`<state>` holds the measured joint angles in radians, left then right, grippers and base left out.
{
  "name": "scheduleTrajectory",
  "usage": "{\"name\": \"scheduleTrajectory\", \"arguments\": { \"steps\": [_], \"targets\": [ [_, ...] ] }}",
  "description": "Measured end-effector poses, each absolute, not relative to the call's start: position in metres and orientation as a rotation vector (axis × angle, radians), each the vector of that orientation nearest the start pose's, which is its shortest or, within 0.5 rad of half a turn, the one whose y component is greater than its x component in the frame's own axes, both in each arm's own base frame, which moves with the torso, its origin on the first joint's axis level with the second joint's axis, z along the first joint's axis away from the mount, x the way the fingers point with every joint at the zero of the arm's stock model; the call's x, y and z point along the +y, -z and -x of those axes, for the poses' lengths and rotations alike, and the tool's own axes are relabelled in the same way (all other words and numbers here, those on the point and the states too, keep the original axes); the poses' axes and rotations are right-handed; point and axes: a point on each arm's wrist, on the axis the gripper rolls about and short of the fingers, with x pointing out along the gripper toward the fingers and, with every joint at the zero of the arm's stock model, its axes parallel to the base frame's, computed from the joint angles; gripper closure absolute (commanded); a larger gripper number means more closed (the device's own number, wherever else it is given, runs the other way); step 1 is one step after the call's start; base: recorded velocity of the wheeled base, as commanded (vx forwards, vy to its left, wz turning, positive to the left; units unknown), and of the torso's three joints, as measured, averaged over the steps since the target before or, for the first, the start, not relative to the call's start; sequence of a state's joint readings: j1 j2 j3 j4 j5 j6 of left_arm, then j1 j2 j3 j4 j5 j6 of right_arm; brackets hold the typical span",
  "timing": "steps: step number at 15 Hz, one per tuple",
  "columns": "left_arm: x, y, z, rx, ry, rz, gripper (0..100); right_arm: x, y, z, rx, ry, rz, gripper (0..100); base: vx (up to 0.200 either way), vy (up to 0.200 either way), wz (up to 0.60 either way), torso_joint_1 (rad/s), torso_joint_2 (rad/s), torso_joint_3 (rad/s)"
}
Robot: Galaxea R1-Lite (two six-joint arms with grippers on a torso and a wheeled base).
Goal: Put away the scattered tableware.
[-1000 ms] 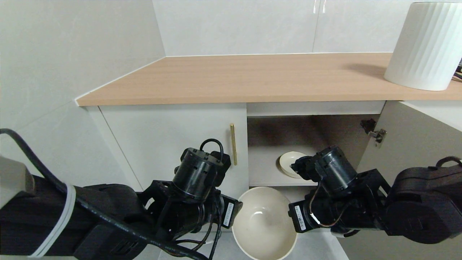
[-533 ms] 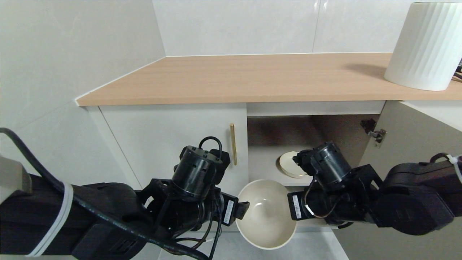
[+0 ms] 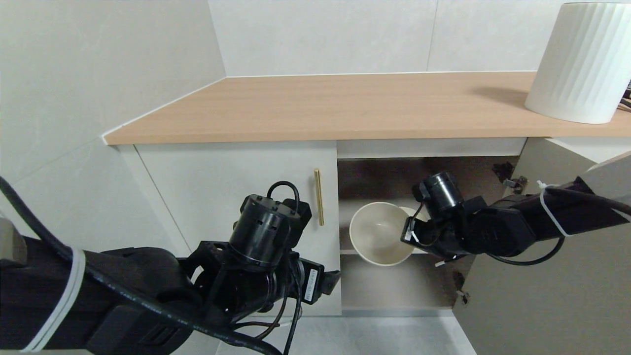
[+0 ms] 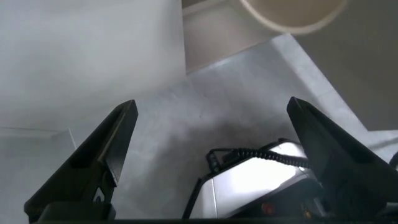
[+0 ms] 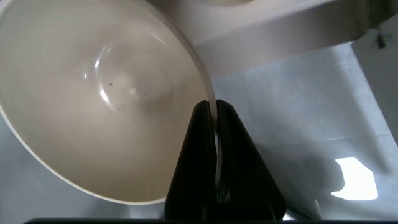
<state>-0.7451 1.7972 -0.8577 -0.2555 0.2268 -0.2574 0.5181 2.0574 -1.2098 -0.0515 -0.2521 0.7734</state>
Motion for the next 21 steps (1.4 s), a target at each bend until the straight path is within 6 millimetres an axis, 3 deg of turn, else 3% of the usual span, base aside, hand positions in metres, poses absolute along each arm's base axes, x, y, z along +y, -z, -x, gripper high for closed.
{"name": "scheduleTrajectory", "arguments": {
  "steps": [9, 21],
  "targets": [
    [-0.206, -0.14, -0.233, 0.648, 0.403, -0.022, 0, 0.142, -0.097, -0.395, 0.667, 0.177, -0.574, 100, 0.0, 0.0, 0.0, 0.0, 0.0, 0.0],
    [-0.207, -0.138, -0.235, 0.655, 0.401, -0.024, 0, 0.125, -0.064, -0.43, 0.652, 0.237, -0.582, 100, 0.0, 0.0, 0.0, 0.0, 0.0, 0.0]
  ]
}}
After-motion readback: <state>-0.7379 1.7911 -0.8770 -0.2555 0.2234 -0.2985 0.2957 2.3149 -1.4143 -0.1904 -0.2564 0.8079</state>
